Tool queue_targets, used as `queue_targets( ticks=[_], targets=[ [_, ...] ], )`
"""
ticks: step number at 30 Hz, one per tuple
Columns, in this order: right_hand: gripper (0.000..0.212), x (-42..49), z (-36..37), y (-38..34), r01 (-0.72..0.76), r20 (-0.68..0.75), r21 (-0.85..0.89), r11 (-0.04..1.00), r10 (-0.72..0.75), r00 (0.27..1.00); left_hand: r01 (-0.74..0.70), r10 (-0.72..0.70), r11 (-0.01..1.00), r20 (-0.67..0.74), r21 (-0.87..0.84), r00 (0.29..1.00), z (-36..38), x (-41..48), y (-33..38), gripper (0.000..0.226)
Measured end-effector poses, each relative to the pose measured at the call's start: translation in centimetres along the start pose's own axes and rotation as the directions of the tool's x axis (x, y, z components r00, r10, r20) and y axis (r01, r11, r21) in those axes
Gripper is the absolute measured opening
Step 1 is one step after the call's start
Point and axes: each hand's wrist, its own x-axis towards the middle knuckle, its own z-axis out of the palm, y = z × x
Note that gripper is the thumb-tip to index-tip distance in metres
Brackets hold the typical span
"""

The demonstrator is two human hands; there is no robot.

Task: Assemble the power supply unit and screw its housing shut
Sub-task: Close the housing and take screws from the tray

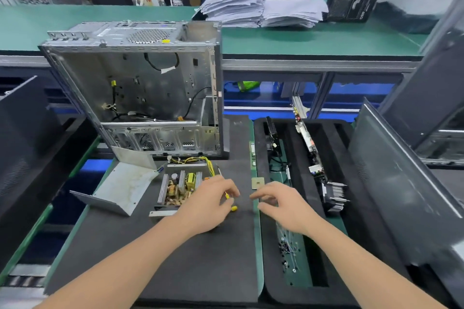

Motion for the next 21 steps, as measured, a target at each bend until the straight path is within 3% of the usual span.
queue_targets(
  ticks=[7, 15, 21],
  targets=[
    [0.028, -3.8, -4.4, 6.2, -0.173, -0.152, 0.095, 0.98, 0.186, 0.971, 0.01, -0.006, 0.998, 0.059, -0.055, 0.998, 3.8, 1.7, 3.4, 0.02],
    [0.025, -7.4, -3.4, 10.4, -0.324, -0.183, 0.123, 0.938, 0.342, 0.922, -0.026, 0.034, 0.997, 0.123, -0.066, 0.992, 10.2, 3.1, 4.3, 0.024],
    [0.027, -8.0, -1.3, 10.8, -0.302, -0.309, 0.233, 0.924, 0.365, 0.878, -0.023, 0.022, 0.997, 0.005, 0.076, 1.0, 13.1, 3.8, 2.1, 0.028]
  ],
)
